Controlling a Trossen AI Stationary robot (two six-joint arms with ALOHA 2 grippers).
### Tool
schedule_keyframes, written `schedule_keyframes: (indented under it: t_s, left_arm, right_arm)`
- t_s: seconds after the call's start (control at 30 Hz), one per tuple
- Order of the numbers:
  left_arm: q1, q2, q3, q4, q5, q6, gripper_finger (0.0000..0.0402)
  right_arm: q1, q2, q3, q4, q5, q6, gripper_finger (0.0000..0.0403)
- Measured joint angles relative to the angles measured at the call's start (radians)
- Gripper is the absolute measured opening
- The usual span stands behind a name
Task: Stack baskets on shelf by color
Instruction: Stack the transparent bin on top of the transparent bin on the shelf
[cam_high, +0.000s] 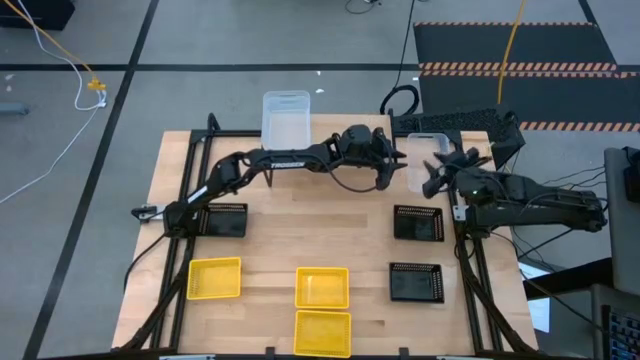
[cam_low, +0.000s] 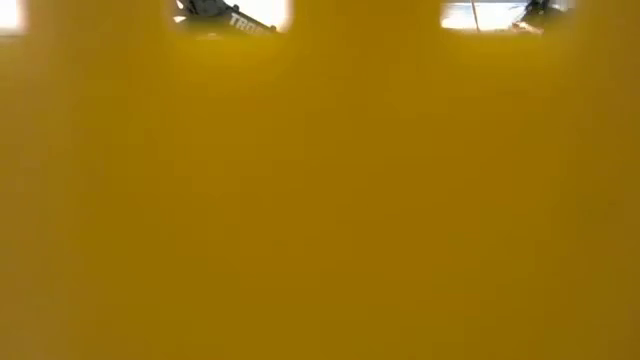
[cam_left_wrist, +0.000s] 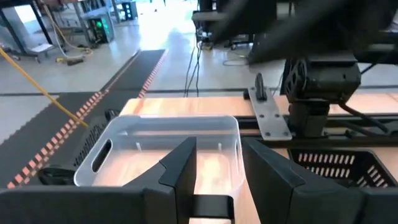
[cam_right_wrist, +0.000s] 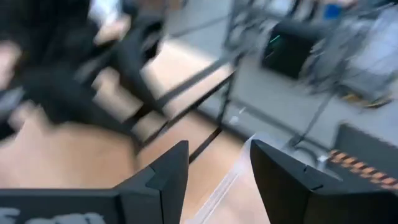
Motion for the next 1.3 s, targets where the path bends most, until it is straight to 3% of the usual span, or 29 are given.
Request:
schedule_keyframes:
  t_s: [0.13,0.23,0.43,0.8,0.97,1.07,1.2,1.3]
  left_arm:
    - [-0.006,-0.035,0.000,-0.055,-0.001,0.045,0.0131]
    - [-0.009,-0.088,-0.001,-0.122,0.000,0.111,0.0131]
    - [0.032,-0.293,-0.001,-0.318,-0.075,0.149,0.0131]
    - [0.130,-0.620,0.000,-0.564,-0.080,0.172,0.0131]
    - [0.152,-0.695,0.000,-0.673,-0.086,0.178,0.0131]
    - [0.159,-0.713,0.000,-0.726,-0.111,0.187,0.0131]
    - [0.165,-0.737,0.000,-0.774,-0.207,0.221,0.0131]
    - [0.166,-0.741,0.000,-0.807,-0.299,0.231,0.0131]
  right_arm:
    - [-0.021,0.068,-0.007,-0.071,-0.200,0.037,0.0169]
    - [-0.038,0.140,-0.017,-0.067,-0.271,0.024,0.0169]
    - [-0.109,0.264,-0.016,-0.052,-0.326,-0.003,0.0169]
    - [-0.334,0.435,-0.016,-0.034,-0.435,-0.041,0.0169]
    - [-0.400,0.469,-0.016,-0.012,-0.566,-0.078,0.0169]
    - [-0.430,0.496,-0.016,-0.013,-0.587,-0.078,0.0169]
    - [-0.468,0.549,-0.016,-0.021,-0.587,-0.044,0.0155]
    - [-0.487,0.588,-0.015,-0.020,-0.587,-0.044,0.0122]
